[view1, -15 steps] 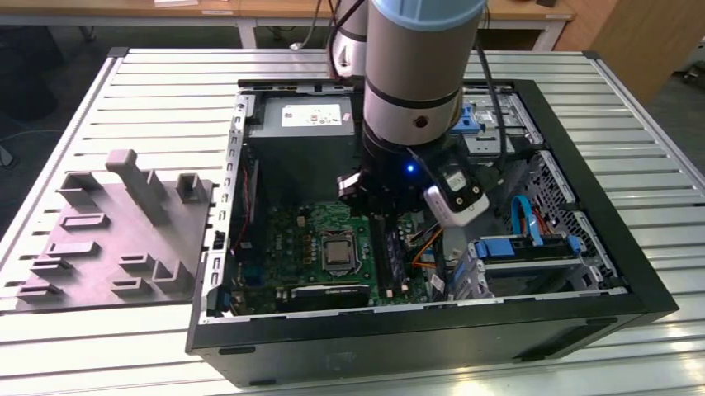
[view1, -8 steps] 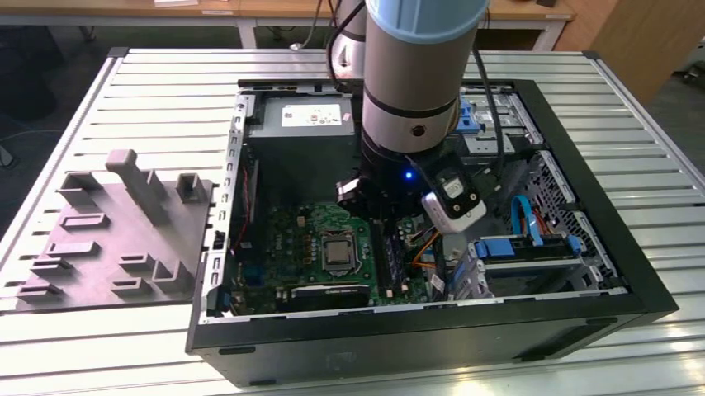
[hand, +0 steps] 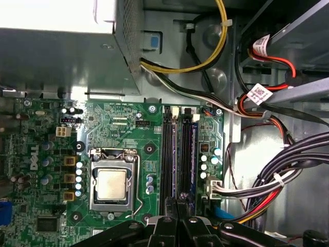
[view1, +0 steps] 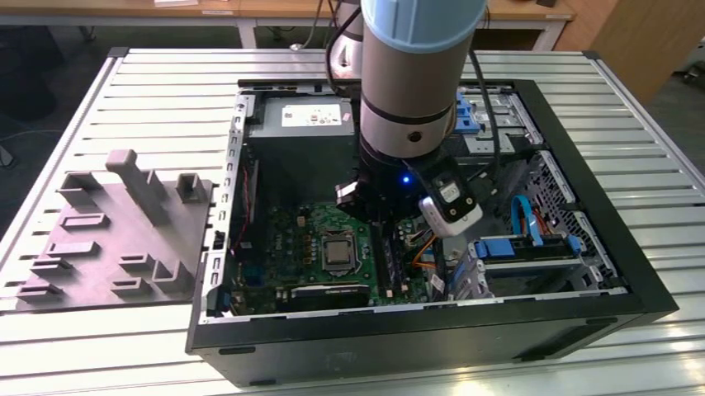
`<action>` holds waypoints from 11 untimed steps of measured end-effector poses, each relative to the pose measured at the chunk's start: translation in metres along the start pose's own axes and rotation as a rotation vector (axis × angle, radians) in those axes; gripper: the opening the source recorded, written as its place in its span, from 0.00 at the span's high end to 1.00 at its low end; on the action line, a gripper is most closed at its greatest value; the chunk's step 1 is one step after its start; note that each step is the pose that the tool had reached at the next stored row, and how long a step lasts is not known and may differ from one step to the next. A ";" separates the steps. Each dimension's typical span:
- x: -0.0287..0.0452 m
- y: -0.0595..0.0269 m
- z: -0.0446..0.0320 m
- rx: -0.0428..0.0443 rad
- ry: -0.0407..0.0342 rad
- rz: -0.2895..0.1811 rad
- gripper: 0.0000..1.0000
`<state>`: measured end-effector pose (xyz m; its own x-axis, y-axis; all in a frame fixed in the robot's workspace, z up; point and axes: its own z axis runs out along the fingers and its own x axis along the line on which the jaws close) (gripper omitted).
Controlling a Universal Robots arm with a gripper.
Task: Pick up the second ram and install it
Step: 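Insert the second ram into the second slot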
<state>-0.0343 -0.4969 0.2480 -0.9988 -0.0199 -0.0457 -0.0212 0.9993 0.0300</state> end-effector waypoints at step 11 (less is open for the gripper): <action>0.0001 0.0000 0.0019 -0.0005 -0.0003 0.000 0.89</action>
<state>-0.0343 -0.4968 0.2461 -0.9987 -0.0199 -0.0461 -0.0213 0.9993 0.0305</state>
